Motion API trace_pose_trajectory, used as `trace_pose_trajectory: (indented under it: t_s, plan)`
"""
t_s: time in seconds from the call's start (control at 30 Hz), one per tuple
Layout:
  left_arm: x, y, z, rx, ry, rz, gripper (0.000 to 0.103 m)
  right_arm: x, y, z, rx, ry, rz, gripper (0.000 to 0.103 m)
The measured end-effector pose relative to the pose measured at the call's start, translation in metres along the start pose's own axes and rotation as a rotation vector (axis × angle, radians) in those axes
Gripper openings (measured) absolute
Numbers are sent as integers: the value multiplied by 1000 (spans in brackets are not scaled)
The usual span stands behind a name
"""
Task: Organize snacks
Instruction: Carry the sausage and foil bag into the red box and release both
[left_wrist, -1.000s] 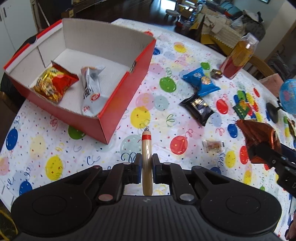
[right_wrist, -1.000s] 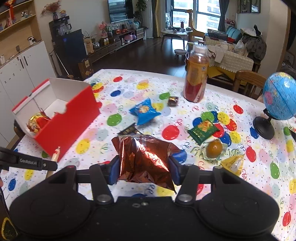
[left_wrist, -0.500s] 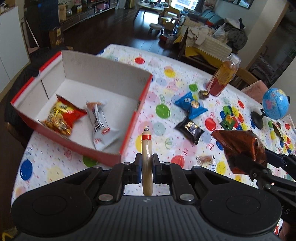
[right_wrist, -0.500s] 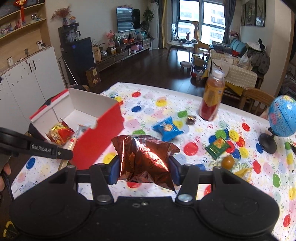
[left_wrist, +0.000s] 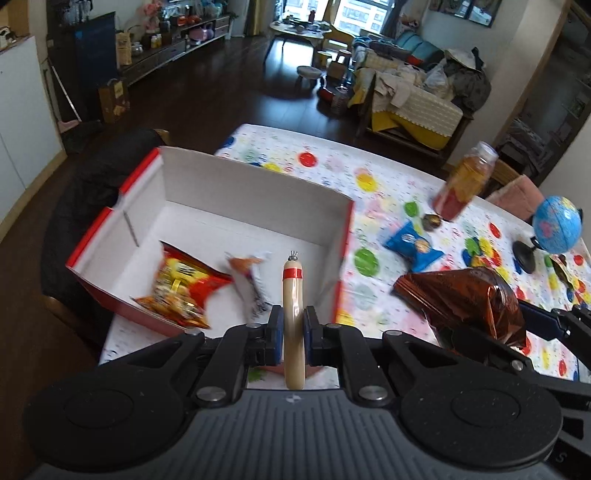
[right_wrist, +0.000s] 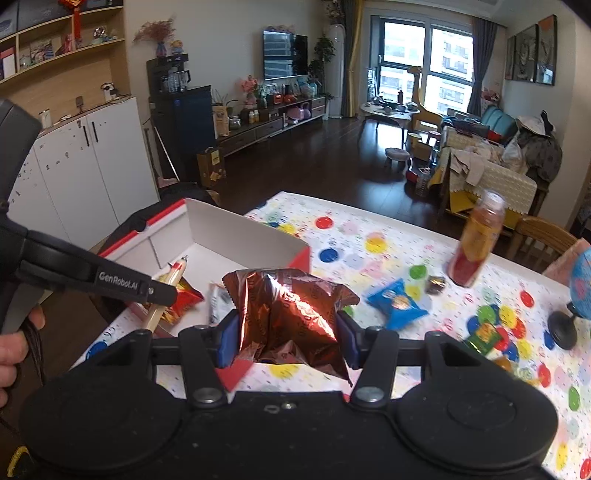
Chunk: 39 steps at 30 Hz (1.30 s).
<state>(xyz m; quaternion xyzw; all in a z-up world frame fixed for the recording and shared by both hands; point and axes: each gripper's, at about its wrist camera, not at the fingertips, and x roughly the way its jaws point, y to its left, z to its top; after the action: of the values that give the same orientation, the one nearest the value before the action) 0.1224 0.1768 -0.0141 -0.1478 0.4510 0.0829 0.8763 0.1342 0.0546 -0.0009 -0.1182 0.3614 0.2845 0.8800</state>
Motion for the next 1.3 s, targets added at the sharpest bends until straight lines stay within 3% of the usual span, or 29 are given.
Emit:
trace_pose_trajectory:
  t_s: [0.73,1.3]
  plan:
    - [44,104,39,-47,22,126,11,86,72,23,-36,81,36,53]
    - [92,115,42,-16,91,157,11,131,83,13,-55,145,21,53]
